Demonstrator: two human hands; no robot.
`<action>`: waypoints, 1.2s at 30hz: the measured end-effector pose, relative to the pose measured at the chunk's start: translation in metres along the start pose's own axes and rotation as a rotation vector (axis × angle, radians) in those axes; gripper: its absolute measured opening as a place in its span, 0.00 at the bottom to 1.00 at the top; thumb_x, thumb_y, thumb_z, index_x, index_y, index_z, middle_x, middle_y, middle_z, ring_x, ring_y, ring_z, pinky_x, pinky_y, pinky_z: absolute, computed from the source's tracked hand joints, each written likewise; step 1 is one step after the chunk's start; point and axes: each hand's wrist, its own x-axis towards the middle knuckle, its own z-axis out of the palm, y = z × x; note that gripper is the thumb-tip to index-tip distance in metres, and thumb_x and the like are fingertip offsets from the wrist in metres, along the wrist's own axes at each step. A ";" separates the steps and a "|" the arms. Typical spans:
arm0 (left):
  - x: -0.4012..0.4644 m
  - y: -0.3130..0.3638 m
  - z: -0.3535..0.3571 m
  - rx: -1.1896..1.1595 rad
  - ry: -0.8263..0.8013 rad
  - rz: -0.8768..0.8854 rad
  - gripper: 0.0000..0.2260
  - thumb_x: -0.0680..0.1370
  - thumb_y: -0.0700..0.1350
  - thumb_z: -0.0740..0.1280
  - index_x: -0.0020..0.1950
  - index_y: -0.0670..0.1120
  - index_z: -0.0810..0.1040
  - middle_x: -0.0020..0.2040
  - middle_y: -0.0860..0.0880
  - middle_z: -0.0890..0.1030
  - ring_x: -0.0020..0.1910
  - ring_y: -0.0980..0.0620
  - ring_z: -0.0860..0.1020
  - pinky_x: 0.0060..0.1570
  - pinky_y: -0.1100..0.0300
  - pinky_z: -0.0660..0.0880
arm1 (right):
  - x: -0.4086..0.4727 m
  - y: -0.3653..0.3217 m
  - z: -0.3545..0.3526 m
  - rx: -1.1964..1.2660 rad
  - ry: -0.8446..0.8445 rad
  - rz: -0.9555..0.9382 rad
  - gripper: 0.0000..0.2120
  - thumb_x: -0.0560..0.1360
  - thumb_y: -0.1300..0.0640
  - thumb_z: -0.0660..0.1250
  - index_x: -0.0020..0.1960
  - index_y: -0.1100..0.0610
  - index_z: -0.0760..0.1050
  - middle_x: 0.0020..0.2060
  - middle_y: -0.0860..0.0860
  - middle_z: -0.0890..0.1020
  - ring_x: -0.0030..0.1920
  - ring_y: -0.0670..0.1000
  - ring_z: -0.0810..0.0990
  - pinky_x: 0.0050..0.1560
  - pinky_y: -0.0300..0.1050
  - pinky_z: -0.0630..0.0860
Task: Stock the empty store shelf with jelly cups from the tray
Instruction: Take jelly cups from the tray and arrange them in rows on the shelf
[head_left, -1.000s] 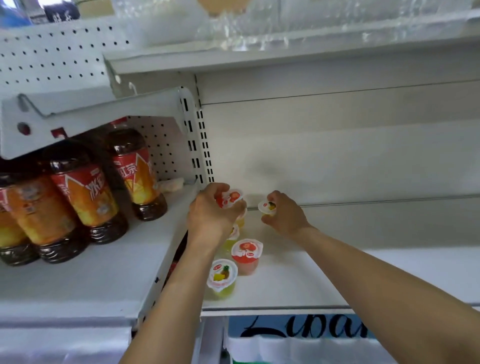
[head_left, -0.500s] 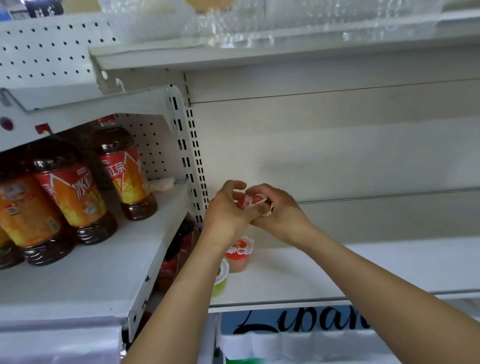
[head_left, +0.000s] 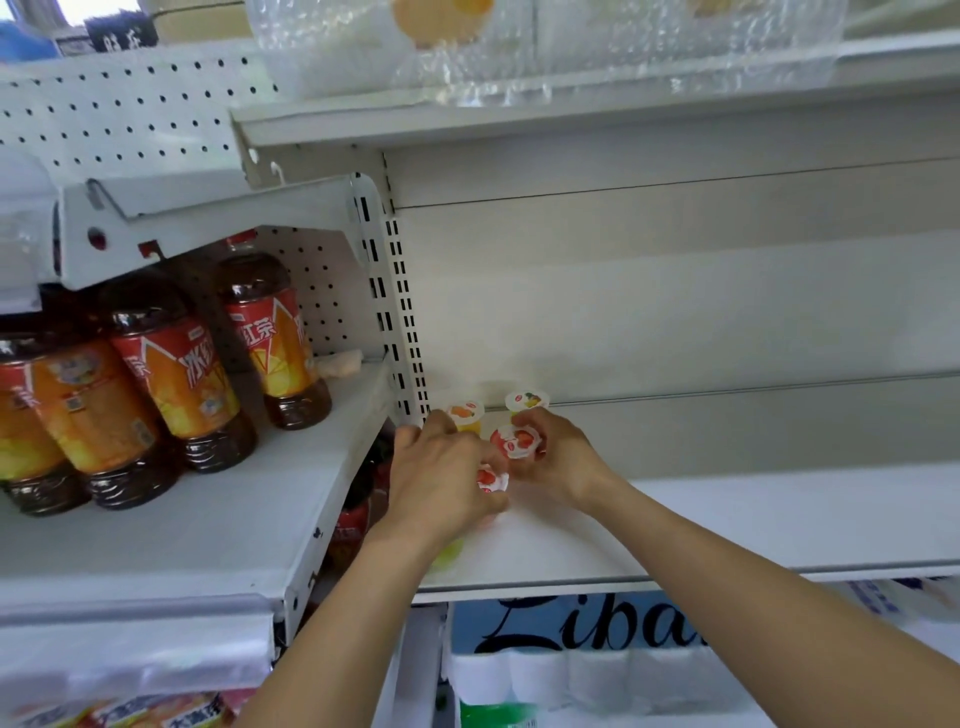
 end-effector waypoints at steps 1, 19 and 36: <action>0.000 0.000 0.000 0.007 -0.003 -0.003 0.14 0.70 0.59 0.70 0.55 0.61 0.80 0.52 0.56 0.78 0.62 0.53 0.66 0.59 0.55 0.59 | 0.001 -0.003 0.001 -0.001 -0.007 0.006 0.29 0.67 0.55 0.78 0.65 0.55 0.71 0.54 0.49 0.78 0.50 0.47 0.78 0.48 0.35 0.70; -0.019 0.167 0.059 -0.365 0.199 0.308 0.31 0.77 0.65 0.54 0.76 0.51 0.61 0.75 0.49 0.65 0.74 0.47 0.62 0.72 0.53 0.57 | -0.178 0.075 -0.162 -0.677 0.508 -0.196 0.24 0.76 0.43 0.57 0.67 0.54 0.71 0.65 0.53 0.75 0.64 0.52 0.71 0.64 0.48 0.65; -0.074 0.593 0.198 -0.451 -0.350 0.882 0.24 0.78 0.58 0.62 0.73 0.54 0.65 0.70 0.55 0.68 0.67 0.51 0.67 0.62 0.55 0.68 | -0.509 0.301 -0.392 -0.648 0.649 0.739 0.27 0.79 0.50 0.62 0.75 0.48 0.59 0.70 0.48 0.69 0.67 0.52 0.71 0.56 0.49 0.72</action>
